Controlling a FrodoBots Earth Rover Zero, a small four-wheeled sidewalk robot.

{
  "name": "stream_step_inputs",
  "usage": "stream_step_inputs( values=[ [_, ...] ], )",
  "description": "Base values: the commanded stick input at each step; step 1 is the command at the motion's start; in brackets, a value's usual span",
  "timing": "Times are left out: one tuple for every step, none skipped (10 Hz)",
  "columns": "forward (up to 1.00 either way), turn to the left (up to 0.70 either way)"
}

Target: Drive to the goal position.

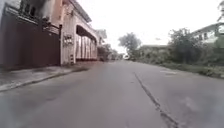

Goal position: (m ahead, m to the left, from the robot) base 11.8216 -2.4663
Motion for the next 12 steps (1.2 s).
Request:
stream_step_inputs(
  values=[
    [1.00,0.08],
    [1.00,0.08],
    [1.00,0.08],
    [1.00,0.08],
    [1.00,0.08],
    [1.00,0.08],
    [1.00,0.08],
    [1.00,-0.29],
    [1.00,-0.32],
    [1.00,-0.32],
    [1.00,-0.32],
    [1.00,-0.32]
  ],
)
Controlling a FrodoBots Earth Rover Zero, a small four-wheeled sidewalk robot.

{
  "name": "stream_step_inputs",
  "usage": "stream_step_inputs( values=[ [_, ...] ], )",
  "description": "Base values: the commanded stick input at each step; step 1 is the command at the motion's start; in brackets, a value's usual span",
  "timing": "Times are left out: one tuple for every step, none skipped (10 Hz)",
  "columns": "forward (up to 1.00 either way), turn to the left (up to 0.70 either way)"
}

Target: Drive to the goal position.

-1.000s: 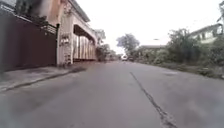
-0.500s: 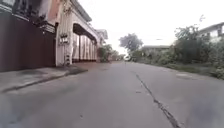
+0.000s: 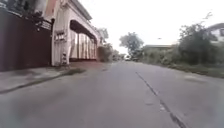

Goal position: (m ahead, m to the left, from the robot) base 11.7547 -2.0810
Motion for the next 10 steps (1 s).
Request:
stream_step_inputs(
  values=[
    [1.00,-0.32],
    [1.00,-0.32],
    [1.00,-0.32],
    [1.00,-0.32],
    [1.00,-0.32],
    [1.00,-0.32],
    [1.00,-0.18],
    [1.00,0.08],
    [1.00,0.08],
    [1.00,0.08]
  ],
)
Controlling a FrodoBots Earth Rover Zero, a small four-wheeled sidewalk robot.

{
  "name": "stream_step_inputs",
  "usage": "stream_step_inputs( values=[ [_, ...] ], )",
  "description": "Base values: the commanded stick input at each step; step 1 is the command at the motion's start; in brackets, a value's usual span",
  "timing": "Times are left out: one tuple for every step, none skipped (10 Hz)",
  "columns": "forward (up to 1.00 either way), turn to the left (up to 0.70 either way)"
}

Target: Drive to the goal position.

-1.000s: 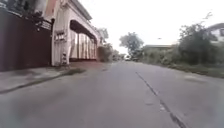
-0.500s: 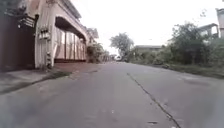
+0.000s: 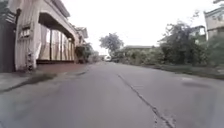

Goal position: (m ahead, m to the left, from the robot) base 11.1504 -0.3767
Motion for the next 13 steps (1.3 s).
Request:
stream_step_inputs(
  values=[
    [1.00,0.08],
    [1.00,0.08],
    [1.00,0.08],
    [1.00,0.08],
    [1.00,0.08],
    [1.00,0.08],
    [1.00,0.08],
    [1.00,0.08],
    [1.00,0.08],
    [1.00,0.08],
    [1.00,0.08],
    [1.00,-0.06],
    [1.00,-0.32]
  ],
)
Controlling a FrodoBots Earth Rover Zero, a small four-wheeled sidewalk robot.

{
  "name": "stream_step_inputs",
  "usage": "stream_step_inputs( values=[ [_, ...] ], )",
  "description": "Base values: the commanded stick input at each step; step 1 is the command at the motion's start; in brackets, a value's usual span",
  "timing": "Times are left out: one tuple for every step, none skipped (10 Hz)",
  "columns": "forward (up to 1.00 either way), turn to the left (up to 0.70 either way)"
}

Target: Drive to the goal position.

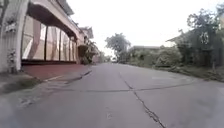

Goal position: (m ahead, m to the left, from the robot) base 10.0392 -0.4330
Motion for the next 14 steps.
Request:
stream_step_inputs(
  values=[
    [1.00,-0.32],
    [1.00,-0.32],
    [1.00,-0.32],
    [1.00,-0.09],
    [1.00,0.08],
    [1.00,0.08],
    [1.00,0.08],
    [1.00,0.08],
    [1.00,0.08],
    [1.00,0.08],
    [1.00,0.08],
    [1.00,0.08],
    [1.00,0.08],
    [1.00,0.08]
  ],
)
